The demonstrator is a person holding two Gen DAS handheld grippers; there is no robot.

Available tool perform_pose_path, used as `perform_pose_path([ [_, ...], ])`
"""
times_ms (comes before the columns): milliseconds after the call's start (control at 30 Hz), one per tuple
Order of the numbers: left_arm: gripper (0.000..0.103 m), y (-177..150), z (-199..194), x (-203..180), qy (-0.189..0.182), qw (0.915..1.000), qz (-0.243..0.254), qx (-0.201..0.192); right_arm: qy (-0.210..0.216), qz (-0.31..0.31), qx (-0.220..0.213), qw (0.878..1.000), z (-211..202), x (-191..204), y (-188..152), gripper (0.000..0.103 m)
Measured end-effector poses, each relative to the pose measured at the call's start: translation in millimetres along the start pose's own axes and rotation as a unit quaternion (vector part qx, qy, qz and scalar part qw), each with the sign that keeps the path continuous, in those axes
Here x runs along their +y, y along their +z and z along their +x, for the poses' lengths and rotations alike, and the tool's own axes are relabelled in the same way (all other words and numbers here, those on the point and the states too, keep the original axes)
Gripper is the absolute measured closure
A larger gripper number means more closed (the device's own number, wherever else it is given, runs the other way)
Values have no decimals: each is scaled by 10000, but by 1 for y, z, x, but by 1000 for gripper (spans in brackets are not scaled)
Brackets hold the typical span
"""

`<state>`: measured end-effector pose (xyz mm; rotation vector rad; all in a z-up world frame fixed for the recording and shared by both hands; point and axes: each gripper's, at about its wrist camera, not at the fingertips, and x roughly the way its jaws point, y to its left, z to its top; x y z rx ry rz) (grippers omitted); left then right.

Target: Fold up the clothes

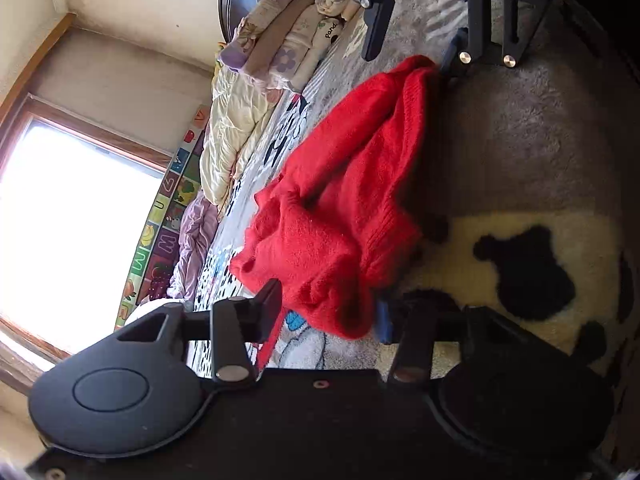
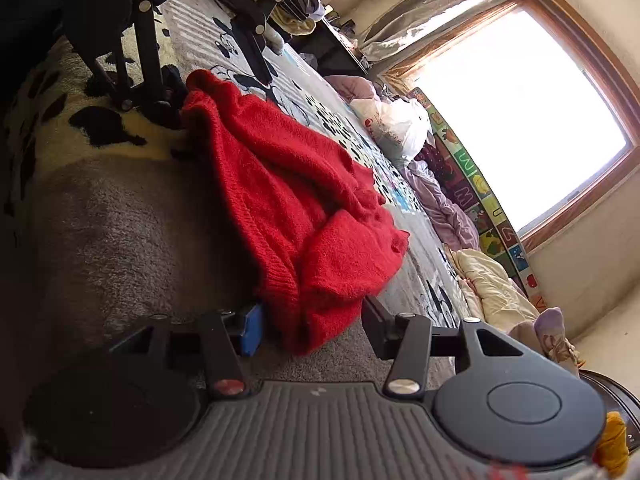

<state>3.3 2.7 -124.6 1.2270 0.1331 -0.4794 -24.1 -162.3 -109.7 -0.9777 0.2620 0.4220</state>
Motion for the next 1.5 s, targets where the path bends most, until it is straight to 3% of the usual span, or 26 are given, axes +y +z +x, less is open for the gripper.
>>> perform_pose_path([
  [133,67,1,1,-1,123,9999,54,-85,15,-88,-146,9999,-4,-1,-4,56],
  [167,67,1,1,-2,142,9998,73,-96,98,-103,-152,9998,-3,-2,-4,61],
  [200,71,1,1,-3,161,9998,93,-107,233,-67,-139,9996,-1,-3,-5,72],
  [233,81,2,1,-4,180,9997,112,-118,354,-23,-123,9993,1,-5,-5,76],
  [300,85,3,0,-5,199,9996,133,-115,520,113,-89,9985,3,-11,-5,82],
  [467,88,11,-15,2,80,10000,-58,-5,716,554,-130,9958,-15,-29,3,85],
  [667,88,18,-62,8,-545,9981,-281,-49,1343,708,-58,9884,-61,-42,9,85],
  [833,86,20,-77,46,-1035,9864,-1256,-210,1475,1111,-198,9826,-86,-75,22,85],
  [900,83,14,-61,67,-1132,9739,-1942,-331,1451,1515,-328,9772,-81,-101,26,85],
  [1000,83,4,-38,99,-1267,9457,-2950,-508,1412,2107,-479,9661,-63,-138,28,85],
  [1100,85,-5,-15,131,-1388,9067,-3925,-680,1475,2650,-566,9512,-35,-172,26,85],
  [1200,85,-14,8,162,-1492,8573,-4854,-844,1637,3294,-647,9276,-4,-204,21,85],
  [1233,85,-17,16,170,-1526,8426,-5092,-865,1703,3523,-670,9178,7,-214,19,85],
  [1500,90,-49,90,196,-1814,7668,-6127,-608,2347,5466,-686,8009,114,-271,-19,85],
])
